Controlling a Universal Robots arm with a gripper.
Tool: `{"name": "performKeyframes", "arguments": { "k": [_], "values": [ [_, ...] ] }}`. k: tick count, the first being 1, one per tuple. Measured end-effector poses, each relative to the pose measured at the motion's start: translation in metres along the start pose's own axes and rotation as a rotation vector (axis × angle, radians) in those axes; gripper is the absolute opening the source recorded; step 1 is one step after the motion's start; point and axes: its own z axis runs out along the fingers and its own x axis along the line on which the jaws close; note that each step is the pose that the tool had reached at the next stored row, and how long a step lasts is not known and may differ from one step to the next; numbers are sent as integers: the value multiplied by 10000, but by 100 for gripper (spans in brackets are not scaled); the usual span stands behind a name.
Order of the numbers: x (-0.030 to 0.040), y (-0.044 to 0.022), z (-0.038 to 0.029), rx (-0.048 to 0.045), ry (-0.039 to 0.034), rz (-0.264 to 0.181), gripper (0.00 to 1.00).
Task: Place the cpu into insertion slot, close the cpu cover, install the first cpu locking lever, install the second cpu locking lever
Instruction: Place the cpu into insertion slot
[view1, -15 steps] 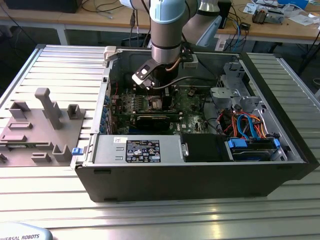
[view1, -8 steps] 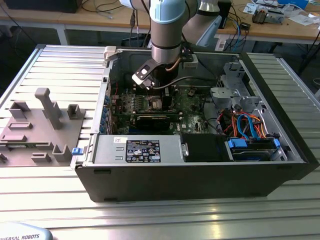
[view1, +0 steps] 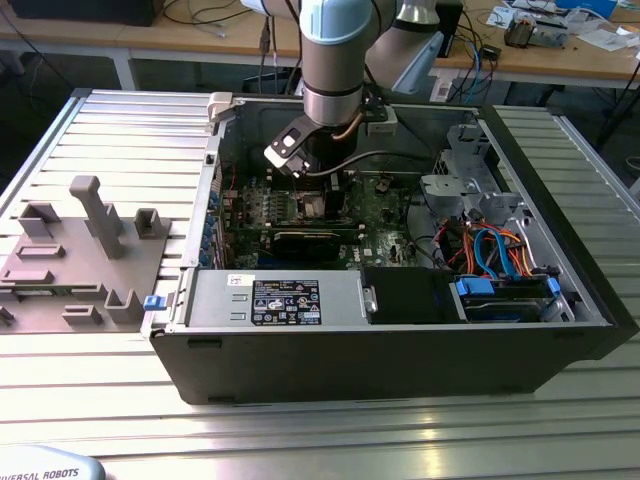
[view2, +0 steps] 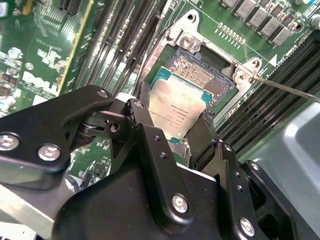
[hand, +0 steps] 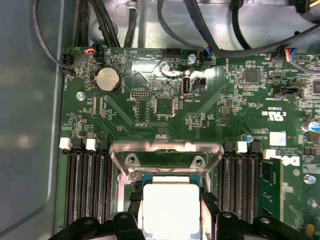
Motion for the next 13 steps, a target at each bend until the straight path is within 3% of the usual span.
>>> {"name": "performKeyframes", "arguments": {
  "k": [5, 10, 13],
  "values": [
    [12, -14, -17, 3, -6, 2, 54],
    [113, -74, -10, 3, -5, 30, 54],
    [115, -78, 29, 3, -90, 402, 54]
  ]
}}
